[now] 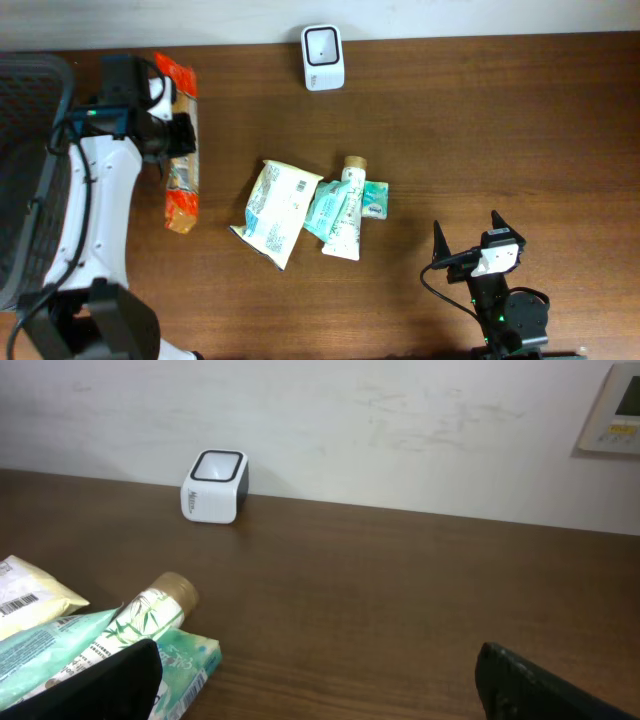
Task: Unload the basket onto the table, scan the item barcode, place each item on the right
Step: 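Place the spaghetti pack on the table left of the packet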
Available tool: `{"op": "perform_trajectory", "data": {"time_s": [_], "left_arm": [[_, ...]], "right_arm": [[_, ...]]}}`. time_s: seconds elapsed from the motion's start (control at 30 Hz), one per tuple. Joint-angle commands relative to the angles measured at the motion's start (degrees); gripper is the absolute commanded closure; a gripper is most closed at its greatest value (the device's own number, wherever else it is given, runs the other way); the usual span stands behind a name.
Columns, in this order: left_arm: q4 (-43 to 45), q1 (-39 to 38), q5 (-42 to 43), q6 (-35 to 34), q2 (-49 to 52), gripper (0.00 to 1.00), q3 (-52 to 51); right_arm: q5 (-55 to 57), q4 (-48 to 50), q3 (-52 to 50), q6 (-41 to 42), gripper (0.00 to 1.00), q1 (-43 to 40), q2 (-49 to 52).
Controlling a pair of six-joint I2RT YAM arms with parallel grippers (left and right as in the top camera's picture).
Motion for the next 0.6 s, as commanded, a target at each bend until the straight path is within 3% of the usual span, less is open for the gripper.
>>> {"op": "perform_trajectory", "data": {"time_s": [0.0, 0.23, 0.27, 0.33, 0.37, 0.57], "left_arm": [[5.6, -3.2, 3.4, -0.3, 2.8, 1.00, -7.3], [15.1, -6.3, 3.6, -2.9, 6.7, 0.99, -17.6], [15.1, -6.3, 3.6, -2.9, 7.0, 0.93, -17.6], [15.4, -6.4, 4.0, -2.8, 7.0, 0.61, -17.6], [15.6, -6.5, 4.0, -2.8, 7.0, 0.54, -17.6], [14.4, -6.5, 4.0, -2.4, 4.7, 0.36, -12.6]], "right_arm": [[-0.6, 0.1, -0.4, 0.5, 0.02, 0.4, -0.4], [-0.6, 0.1, -0.4, 0.5, 0.02, 0.4, -0.4], [-0.6, 0.1, -0.4, 0.5, 0.02, 0.4, -0.4], [-0.5, 0.1, -0.4, 0.5, 0.02, 0.4, -0.4], [-0.6, 0.1, -0.4, 0.5, 0.02, 0.4, -0.4], [-0.6, 0.1, -0.4, 0.5, 0.02, 0.4, -0.4]]}}
